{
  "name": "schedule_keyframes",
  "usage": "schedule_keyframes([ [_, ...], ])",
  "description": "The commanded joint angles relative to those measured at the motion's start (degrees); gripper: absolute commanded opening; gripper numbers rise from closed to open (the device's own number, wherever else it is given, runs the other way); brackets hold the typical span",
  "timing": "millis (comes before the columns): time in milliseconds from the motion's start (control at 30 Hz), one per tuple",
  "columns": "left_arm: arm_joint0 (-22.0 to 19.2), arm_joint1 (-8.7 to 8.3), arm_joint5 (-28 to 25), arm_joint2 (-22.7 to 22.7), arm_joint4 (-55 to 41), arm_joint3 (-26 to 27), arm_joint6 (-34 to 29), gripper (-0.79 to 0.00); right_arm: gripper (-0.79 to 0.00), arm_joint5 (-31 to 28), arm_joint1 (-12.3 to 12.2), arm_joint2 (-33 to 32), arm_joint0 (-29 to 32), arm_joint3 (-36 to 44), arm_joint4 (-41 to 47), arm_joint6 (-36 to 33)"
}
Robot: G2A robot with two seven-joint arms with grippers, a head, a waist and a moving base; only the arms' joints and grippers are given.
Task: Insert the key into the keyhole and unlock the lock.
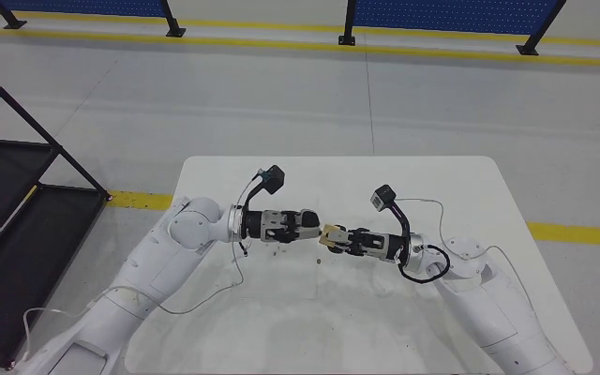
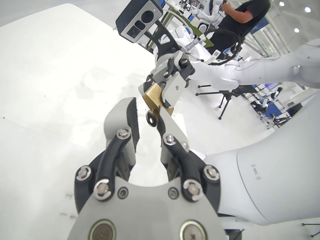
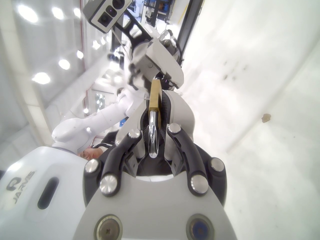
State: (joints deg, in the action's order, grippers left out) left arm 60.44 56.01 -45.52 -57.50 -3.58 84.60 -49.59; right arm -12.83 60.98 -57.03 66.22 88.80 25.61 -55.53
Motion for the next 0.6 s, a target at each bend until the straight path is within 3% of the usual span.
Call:
schedule_keyframes([
  [0, -0.02, -0.08, 0.6, -0.12, -0.99, 0.1, -0.65, 0.0, -0.785, 0.0, 0.0, 0.0, 0.0, 0.0, 0.0, 0.0],
  [200, 0.16, -0.39, 4.77, 0.13, -10.99, -0.17, -6.08, 0.0, -0.785, 0.0, 0.0, 0.0, 0.0, 0.0, 0.0, 0.0],
  [400, 0.28, -0.7, 15.61, 0.2, -21.9, -0.58, -13.48, 0.0, -0.785, 0.0, 0.0, 0.0, 0.0, 0.0, 0.0, 0.0],
  [567, 0.27, -0.73, 16.23, 0.12, -22.17, -0.53, -13.68, 0.0, -0.785, 0.0, 0.0, 0.0, 0.0, 0.0, 0.0, 0.0],
])
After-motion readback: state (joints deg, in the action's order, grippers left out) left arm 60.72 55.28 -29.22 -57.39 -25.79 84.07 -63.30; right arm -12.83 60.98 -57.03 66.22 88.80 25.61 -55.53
